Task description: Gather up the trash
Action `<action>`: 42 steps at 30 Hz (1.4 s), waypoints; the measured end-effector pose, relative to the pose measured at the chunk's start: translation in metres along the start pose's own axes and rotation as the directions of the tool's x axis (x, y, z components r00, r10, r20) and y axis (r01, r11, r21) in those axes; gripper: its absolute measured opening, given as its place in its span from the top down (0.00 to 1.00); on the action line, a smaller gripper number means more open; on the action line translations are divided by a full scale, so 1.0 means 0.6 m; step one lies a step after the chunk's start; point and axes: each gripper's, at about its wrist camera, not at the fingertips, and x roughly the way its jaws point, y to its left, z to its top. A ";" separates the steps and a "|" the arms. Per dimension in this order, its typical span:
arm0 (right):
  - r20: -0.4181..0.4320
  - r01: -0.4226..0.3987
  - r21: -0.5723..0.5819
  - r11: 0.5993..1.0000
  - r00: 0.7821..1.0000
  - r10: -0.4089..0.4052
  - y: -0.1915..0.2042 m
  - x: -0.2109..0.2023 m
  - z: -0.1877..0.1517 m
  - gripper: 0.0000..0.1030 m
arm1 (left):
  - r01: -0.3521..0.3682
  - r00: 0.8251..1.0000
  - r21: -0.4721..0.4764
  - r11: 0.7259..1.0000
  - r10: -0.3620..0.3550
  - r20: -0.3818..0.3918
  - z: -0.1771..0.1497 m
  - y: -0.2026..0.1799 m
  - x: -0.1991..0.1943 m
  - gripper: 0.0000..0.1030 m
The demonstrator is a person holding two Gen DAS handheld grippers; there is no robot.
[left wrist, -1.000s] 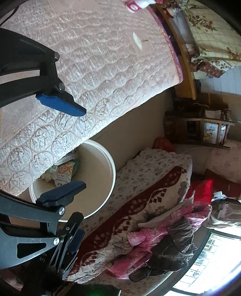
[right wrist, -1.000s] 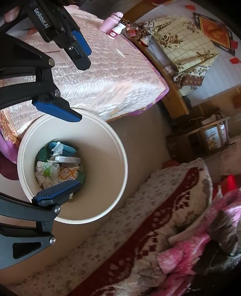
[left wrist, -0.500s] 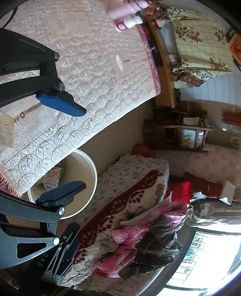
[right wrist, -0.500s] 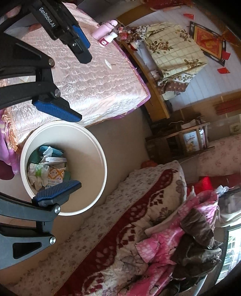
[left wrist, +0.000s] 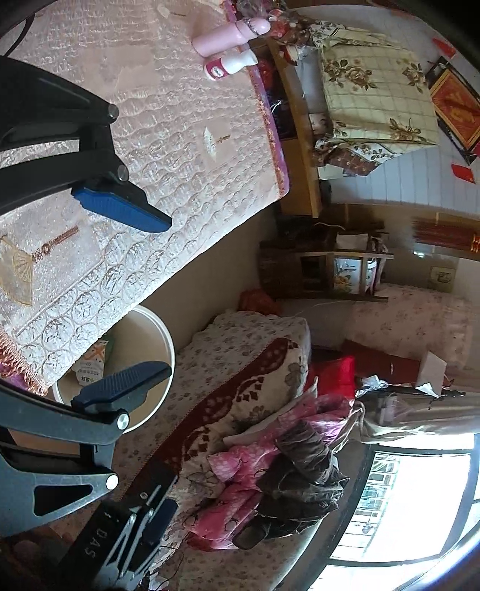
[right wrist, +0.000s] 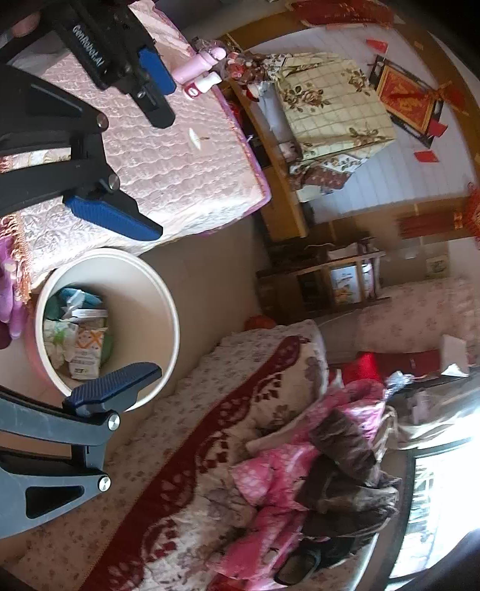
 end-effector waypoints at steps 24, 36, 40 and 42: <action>0.061 -0.018 -0.024 1.000 0.998 0.020 0.024 -0.028 0.020 0.25 | -0.044 0.998 0.005 0.999 0.044 0.048 0.009 0.009 -0.022 0.29; 0.054 -0.019 -0.026 0.999 0.998 0.021 0.027 -0.027 0.019 0.25 | -0.043 0.998 0.019 0.999 0.042 0.051 0.006 0.007 -0.020 0.29; 0.054 -0.018 -0.027 0.999 0.998 0.019 0.028 -0.025 0.019 0.25 | -0.040 0.998 0.020 0.999 0.039 0.050 0.004 0.008 -0.020 0.29; 0.050 -0.017 -0.026 1.000 0.999 0.018 0.029 -0.023 0.017 0.25 | -0.040 0.998 0.021 0.999 0.039 0.051 0.004 0.009 -0.020 0.29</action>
